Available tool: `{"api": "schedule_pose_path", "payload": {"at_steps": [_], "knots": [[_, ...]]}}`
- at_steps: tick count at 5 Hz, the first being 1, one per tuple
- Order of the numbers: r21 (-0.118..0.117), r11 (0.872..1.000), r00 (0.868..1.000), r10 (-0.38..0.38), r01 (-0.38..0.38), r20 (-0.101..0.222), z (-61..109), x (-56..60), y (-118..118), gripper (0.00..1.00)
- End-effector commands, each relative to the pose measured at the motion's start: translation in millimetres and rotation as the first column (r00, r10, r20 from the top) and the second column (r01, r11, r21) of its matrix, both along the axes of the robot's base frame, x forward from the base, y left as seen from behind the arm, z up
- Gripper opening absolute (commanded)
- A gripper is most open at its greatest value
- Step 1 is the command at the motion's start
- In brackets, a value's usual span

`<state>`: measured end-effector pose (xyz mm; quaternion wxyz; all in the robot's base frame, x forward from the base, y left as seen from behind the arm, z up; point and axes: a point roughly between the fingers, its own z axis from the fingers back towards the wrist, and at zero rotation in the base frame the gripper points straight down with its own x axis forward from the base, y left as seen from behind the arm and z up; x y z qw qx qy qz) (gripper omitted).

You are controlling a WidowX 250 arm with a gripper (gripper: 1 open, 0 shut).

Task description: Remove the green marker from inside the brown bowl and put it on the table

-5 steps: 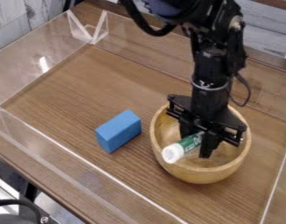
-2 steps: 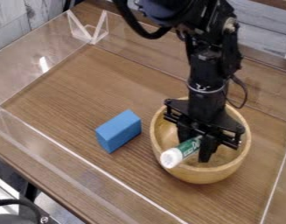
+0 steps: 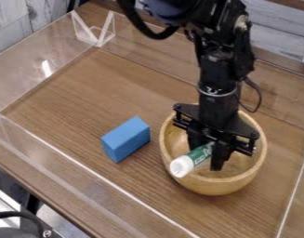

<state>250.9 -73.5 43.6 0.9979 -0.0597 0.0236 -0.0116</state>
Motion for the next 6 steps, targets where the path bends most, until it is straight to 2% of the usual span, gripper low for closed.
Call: {"api": "schedule_pose_path", "payload": {"at_steps": [1, 6], "knots": [[-0.018, 1.000, 0.998, 0.018, -0.017, 0.061, 16.4, 7.8, 1.0, 0.00], [-0.026, 0.999, 0.998, 0.048, -0.047, 0.044, 13.5, 8.2, 0.9, 0.00]]}}
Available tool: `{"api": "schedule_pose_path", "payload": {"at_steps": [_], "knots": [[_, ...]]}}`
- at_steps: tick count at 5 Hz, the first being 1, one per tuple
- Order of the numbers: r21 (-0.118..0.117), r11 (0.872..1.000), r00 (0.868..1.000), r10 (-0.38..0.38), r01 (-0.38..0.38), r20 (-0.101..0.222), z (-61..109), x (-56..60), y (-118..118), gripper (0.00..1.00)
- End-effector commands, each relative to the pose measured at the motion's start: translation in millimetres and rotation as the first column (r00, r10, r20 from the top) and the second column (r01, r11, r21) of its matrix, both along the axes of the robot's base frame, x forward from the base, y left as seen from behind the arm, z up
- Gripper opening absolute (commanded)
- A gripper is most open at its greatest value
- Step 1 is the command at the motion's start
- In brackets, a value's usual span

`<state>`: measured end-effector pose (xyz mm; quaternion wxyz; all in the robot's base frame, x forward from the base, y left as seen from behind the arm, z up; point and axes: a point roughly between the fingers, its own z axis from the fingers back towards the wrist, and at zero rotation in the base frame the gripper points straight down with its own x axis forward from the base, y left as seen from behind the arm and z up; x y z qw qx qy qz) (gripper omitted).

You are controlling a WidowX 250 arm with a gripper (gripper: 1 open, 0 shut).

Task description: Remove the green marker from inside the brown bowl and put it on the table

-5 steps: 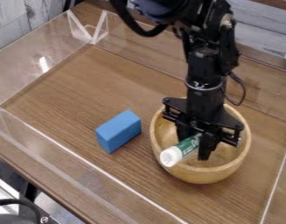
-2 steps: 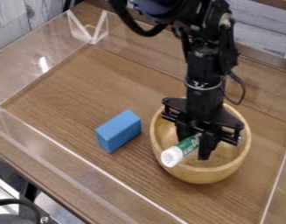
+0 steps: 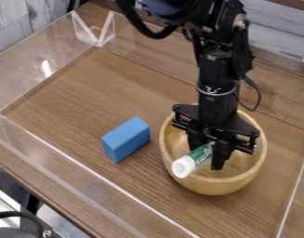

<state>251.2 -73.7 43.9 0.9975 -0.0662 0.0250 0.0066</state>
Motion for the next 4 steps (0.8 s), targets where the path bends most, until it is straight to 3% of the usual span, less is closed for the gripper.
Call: {"api": "schedule_pose_path", "payload": {"at_steps": [1, 2, 3, 4], "knots": [[-0.001, 1.000, 0.999, 0.005, -0.005, 0.036, 22.1, 6.7, 3.2, 0.00], [0.010, 1.000, 1.000, -0.001, 0.001, 0.023, 31.3, 5.6, 5.7, 0.00], [0.020, 1.000, 1.000, 0.005, -0.006, 0.031, 53.4, 5.9, 12.0, 0.00], [0.028, 1.000, 0.999, 0.007, -0.008, 0.041, 89.8, 8.0, 20.5, 0.00]]}}
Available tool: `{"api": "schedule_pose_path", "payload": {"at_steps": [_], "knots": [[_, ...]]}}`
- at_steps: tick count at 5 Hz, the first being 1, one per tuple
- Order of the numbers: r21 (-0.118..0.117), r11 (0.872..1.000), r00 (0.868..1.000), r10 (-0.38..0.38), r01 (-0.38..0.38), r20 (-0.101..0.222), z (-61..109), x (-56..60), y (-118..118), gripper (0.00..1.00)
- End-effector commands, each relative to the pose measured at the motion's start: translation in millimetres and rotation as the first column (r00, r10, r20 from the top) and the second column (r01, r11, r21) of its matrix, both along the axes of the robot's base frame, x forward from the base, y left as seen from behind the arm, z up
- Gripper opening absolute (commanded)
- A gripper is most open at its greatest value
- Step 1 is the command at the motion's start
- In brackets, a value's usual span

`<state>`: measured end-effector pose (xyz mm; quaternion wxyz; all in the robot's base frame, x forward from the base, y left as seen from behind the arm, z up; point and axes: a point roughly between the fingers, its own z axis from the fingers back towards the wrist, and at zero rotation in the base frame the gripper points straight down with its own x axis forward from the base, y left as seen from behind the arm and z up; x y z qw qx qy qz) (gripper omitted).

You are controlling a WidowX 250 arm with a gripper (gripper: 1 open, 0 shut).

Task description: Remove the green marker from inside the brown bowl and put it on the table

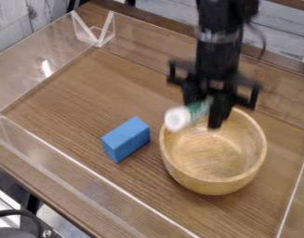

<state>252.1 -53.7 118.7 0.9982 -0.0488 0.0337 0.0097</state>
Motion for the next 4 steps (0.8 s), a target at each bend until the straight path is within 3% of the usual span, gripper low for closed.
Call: {"api": "schedule_pose_path", "payload": {"at_steps": [1, 2, 3, 4], "knots": [[-0.001, 1.000, 0.997, 0.005, -0.005, 0.083, 46.3, 6.8, 17.9, 0.00], [-0.001, 1.000, 0.995, -0.022, 0.022, 0.100, 69.6, -4.4, 32.3, 0.00], [0.005, 0.996, 0.990, -0.089, 0.089, 0.106, 69.3, -21.6, 39.7, 0.00], [-0.005, 0.995, 0.989, -0.096, 0.097, 0.108, 66.0, -35.0, 22.8, 0.00]]}}
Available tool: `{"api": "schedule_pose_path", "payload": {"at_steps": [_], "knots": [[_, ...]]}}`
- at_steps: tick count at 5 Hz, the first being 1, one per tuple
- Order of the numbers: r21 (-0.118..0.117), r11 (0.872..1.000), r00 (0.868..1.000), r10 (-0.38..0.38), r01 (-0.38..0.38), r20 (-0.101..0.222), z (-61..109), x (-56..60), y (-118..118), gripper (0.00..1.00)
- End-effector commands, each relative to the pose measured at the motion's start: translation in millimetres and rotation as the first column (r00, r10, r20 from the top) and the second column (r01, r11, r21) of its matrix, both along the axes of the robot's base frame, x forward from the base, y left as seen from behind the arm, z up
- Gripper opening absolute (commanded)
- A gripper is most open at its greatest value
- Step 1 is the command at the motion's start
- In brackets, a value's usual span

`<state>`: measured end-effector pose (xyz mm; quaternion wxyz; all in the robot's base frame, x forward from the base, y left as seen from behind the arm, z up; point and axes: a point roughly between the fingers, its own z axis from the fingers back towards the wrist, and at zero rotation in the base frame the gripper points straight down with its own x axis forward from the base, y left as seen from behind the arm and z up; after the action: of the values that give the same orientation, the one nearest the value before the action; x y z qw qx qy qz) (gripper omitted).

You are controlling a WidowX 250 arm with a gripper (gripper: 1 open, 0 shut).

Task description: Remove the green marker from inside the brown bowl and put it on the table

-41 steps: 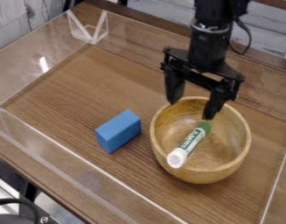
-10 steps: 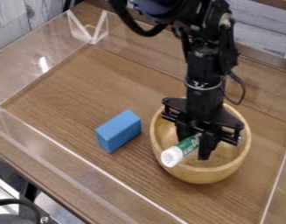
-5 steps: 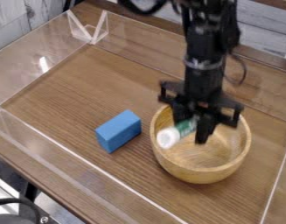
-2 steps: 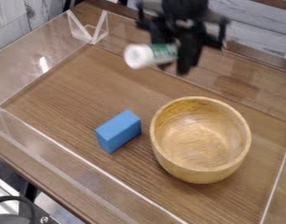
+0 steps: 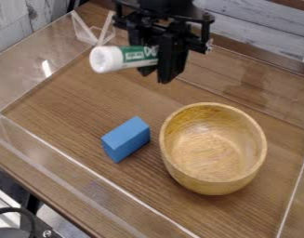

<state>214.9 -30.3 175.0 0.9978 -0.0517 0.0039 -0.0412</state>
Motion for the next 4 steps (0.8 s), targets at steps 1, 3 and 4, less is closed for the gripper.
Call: {"api": "schedule_pose_path", "payload": {"at_steps": [1, 3, 4], "knots": [[-0.012, 1.000, 0.999, 0.004, -0.004, 0.046, 9.3, -2.9, -12.9, 0.00], [-0.018, 1.000, 0.998, 0.006, -0.005, 0.062, 0.4, -11.9, -58.5, 0.00], [-0.017, 1.000, 0.997, -0.002, 0.003, 0.073, -5.2, -14.3, -66.8, 0.00]]}}
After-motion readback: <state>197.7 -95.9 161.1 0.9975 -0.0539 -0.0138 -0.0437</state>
